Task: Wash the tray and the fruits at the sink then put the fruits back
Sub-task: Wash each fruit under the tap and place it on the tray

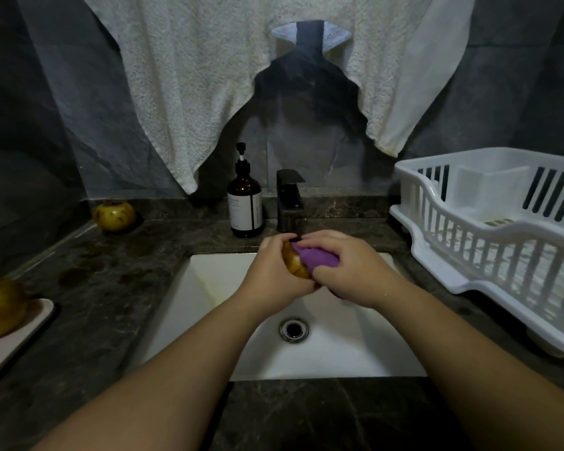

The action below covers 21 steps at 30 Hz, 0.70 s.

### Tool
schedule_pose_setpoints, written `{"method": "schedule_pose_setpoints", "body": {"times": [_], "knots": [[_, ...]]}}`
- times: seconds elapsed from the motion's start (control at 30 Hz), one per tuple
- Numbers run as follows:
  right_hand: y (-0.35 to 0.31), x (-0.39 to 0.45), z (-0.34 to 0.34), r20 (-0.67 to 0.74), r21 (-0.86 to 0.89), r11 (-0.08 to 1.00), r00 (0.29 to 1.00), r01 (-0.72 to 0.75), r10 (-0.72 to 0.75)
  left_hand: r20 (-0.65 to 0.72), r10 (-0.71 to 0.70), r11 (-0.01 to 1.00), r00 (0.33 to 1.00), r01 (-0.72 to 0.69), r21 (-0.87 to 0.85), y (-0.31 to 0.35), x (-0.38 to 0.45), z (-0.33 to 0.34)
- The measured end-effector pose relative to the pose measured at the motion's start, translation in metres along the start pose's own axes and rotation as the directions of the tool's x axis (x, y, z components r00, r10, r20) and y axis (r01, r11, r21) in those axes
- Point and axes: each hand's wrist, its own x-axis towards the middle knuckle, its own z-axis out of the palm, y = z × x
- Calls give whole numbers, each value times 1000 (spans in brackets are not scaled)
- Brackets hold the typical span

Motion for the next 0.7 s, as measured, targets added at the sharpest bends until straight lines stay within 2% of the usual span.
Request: {"method": "schedule_pose_setpoints", "body": {"times": [0.03,0.17,0.27,0.33,0.47,0.53,0.7], "knots": [[-1,0,0,5,9,1000,1000,19,-20,-15,-14,1000,1000,14,-16,-1,1,-2],[1,4,-2,-32,48,995,995,-89,91,34,-15,1000,999,16,-21,-2,-2,4],[-2,1,-1,33,-3,1000,999,-17,17,5,-37,999,999,38,-31,-3,1,8],[-4,-1,-4,68,43,999,998,7,-10,-28,-56,995,998,53,-79,-4,2,5],[-4,1,-17,29,246,946,977,-211,210,-43,-78,985,996,70,-159,1,-1,2],[-6,4,-29,69,185,950,967,-252,244,-43,-76,985,996,68,-156,5,0,5],[-6,17,-78,89,-182,968,977,-174,192,28,-51,988,998,54,-143,19,4,15]]}}
